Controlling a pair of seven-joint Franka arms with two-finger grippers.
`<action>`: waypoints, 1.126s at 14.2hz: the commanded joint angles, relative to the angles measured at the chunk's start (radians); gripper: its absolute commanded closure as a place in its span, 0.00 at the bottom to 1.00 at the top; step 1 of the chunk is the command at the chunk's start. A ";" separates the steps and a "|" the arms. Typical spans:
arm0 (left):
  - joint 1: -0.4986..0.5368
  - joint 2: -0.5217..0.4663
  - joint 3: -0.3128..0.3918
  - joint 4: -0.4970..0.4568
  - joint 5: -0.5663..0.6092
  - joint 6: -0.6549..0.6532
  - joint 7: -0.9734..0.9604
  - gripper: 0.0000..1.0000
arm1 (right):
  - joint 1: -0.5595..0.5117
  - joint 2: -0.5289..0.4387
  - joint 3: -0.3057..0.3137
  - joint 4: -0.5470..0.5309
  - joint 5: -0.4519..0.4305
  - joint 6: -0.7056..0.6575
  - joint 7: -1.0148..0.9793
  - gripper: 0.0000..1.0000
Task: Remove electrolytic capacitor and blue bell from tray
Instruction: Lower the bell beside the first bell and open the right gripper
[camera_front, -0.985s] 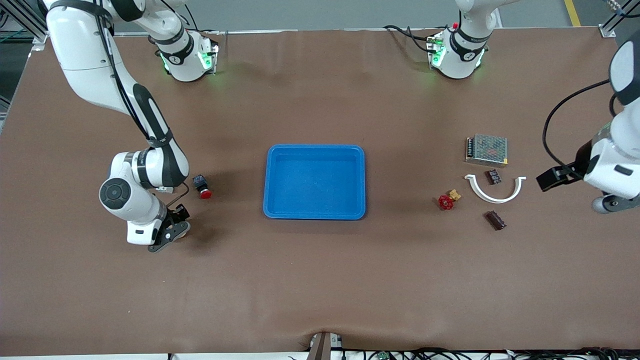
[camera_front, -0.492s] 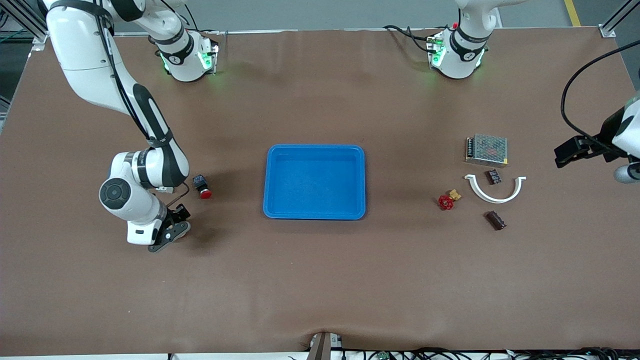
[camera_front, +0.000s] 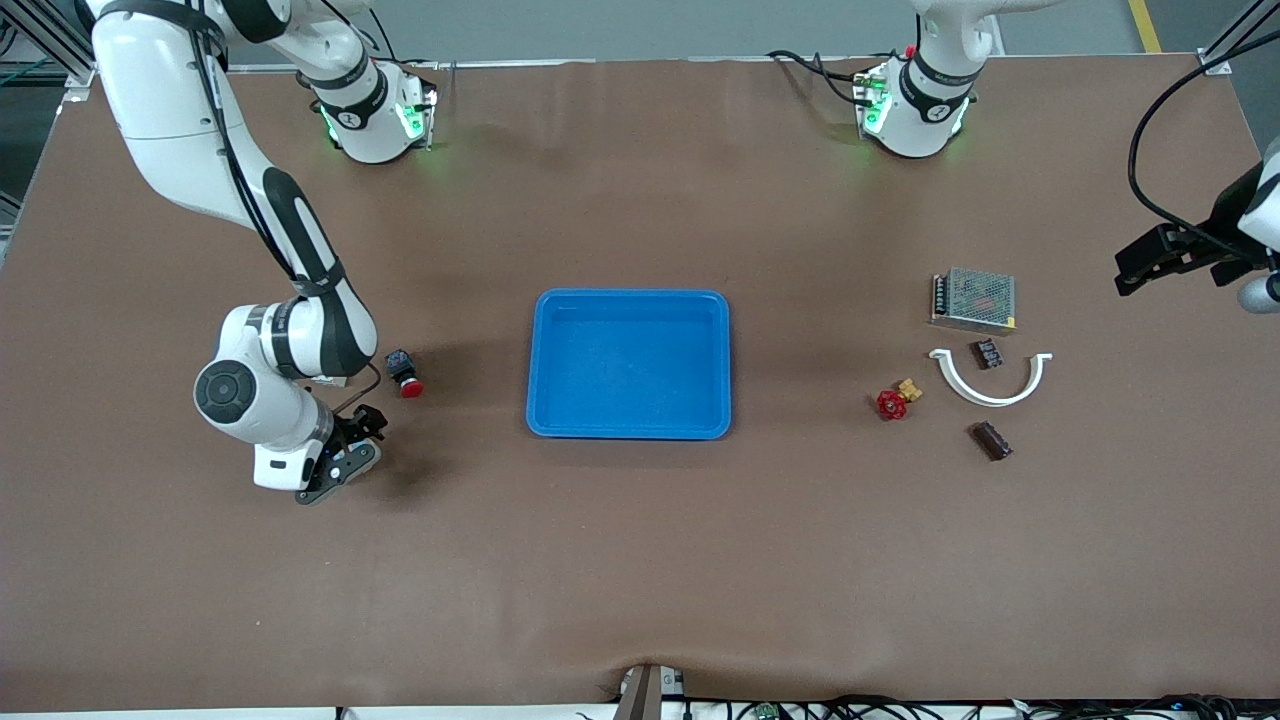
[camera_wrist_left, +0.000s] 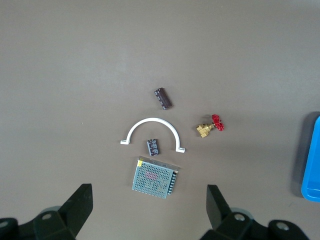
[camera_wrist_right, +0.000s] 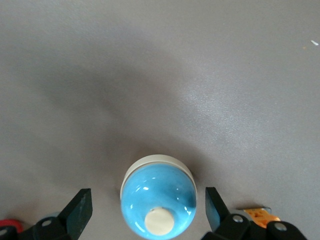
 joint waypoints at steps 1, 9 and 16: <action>-0.015 -0.053 0.019 -0.055 -0.019 0.005 0.025 0.00 | -0.011 -0.005 0.014 0.088 0.039 -0.122 -0.003 0.00; -0.040 -0.088 0.018 -0.092 -0.019 0.004 0.025 0.00 | 0.055 -0.127 0.010 0.185 0.011 -0.433 0.245 0.00; -0.054 -0.108 0.016 -0.099 -0.058 0.004 0.028 0.00 | 0.077 -0.380 0.013 0.168 -0.090 -0.680 0.513 0.00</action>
